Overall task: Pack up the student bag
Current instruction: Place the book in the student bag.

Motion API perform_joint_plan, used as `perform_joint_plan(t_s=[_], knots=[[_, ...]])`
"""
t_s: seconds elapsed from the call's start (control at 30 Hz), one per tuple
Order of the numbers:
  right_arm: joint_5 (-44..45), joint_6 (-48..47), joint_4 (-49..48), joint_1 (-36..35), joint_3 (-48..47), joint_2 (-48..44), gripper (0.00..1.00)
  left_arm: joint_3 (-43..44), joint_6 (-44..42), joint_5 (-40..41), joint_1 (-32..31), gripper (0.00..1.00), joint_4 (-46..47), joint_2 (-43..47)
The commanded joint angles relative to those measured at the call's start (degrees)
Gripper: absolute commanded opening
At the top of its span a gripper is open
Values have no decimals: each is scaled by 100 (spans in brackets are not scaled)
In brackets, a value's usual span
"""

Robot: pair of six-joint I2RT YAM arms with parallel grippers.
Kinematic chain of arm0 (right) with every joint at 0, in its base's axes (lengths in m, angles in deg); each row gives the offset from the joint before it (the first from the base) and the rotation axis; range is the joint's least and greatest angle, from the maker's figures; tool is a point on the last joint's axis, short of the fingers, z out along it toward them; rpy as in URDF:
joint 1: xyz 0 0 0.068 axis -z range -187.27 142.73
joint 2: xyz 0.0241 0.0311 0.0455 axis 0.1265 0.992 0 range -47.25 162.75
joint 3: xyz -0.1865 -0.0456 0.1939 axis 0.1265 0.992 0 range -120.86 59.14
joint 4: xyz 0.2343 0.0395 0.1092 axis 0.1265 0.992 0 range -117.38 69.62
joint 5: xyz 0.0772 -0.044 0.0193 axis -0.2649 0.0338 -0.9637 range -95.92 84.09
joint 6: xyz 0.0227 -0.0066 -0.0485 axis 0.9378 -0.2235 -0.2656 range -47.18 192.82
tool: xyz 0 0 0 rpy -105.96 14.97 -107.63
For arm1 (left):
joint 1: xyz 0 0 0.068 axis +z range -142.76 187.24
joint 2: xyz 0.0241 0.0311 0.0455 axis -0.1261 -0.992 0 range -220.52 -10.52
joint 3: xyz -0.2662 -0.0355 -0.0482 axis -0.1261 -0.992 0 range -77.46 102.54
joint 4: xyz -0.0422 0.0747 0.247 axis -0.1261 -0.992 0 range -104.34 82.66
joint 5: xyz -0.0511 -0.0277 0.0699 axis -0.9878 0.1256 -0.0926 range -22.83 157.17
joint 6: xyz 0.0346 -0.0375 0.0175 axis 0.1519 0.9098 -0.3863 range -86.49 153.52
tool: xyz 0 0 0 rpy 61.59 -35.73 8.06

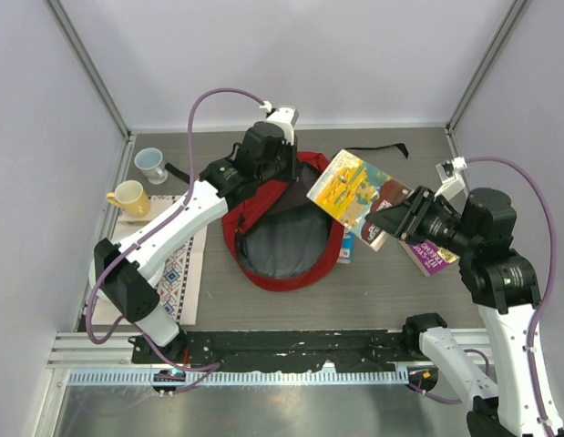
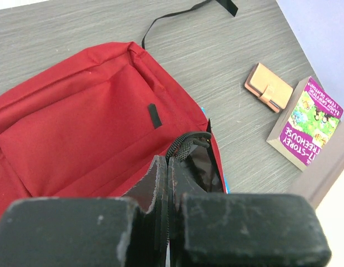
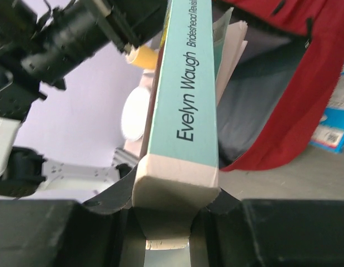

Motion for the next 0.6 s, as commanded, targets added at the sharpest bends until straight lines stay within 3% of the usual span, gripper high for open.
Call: perform_joint_plan(t_s=[0.0, 0.17, 0.27, 0.57], knots=[[-1003, 583, -237, 8, 131, -692, 1, 334, -213, 0, 14, 0, 134, 33], [-1206, 1487, -666, -1, 1498, -1553, 1, 431, -248, -387, 22, 0, 3, -63], [-1365, 2445, -1728, -1, 2369, -1878, 1, 501, -266, -616, 14, 0, -23, -160], [-995, 2701, -2406, -10, 2882, -1310, 1, 1124, -204, -940, 14, 0, -339, -362]])
